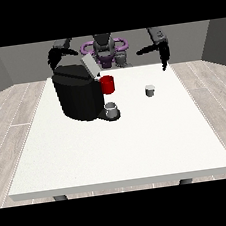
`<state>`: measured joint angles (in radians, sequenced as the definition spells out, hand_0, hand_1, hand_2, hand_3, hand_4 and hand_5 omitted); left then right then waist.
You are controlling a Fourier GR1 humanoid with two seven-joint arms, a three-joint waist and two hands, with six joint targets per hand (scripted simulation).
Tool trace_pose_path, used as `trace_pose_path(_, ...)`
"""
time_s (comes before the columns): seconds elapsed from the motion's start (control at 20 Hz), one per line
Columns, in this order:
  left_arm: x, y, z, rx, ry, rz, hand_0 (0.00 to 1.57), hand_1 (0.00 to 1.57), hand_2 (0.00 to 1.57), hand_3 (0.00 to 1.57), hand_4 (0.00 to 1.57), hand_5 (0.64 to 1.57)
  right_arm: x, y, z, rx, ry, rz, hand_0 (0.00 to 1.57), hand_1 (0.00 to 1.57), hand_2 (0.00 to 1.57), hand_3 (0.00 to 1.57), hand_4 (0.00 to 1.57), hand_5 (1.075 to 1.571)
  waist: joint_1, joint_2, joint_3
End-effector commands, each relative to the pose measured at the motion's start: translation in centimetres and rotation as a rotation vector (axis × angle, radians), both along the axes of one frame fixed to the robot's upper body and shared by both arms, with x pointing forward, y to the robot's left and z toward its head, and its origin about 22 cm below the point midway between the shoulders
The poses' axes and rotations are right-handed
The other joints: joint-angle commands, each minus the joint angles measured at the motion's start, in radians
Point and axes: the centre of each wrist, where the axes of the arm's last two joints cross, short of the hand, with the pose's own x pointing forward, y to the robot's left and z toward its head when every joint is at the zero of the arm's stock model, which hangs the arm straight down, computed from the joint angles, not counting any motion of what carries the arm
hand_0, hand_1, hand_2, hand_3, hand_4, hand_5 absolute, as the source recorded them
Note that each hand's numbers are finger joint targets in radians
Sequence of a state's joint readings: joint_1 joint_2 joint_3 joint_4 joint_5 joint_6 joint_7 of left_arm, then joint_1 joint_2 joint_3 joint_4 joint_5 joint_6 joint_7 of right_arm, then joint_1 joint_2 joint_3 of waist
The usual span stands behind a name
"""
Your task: Insert the coffee pod into the coffee machine and close the lid
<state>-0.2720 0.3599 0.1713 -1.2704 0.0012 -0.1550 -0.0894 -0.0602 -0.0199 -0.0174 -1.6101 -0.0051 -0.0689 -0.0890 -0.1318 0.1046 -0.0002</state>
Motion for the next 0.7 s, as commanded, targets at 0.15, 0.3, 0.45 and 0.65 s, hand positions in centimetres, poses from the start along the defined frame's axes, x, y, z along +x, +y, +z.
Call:
trace_pose_path(0.15,2.0,2.9,-1.4,0.039,0.061,0.044,0.00,0.00,0.00,0.00,0.00,1.571,0.1,2.3,1.9,0.019,-0.057,0.030,0.00,0.00,0.00,0.00,0.19,1.571,-0.051,0.072,-0.0005)
trace_pose_path(0.3,2.8,2.9,-1.6,0.069,0.076,0.082,0.00,0.00,0.00,0.00,0.00,1.571,0.2,2.4,1.7,-0.013,-0.084,0.043,0.00,0.00,0.00,0.00,0.12,1.571,-0.071,0.116,-0.0005)
trace_pose_path(0.45,4.5,3.3,0.2,0.082,0.112,0.047,0.00,0.00,0.00,0.00,0.00,1.571,0.8,2.8,1.0,0.023,-0.064,0.033,0.00,0.00,0.00,0.00,0.28,1.571,-0.040,0.103,-0.0001)
trace_pose_path(0.65,4.5,-0.4,-2.5,0.174,0.147,0.000,0.00,0.00,0.00,0.00,0.00,1.571,3.1,2.2,3.1,-0.002,-0.060,0.004,0.00,0.00,0.00,0.00,0.33,1.571,-0.008,0.132,-0.0002)
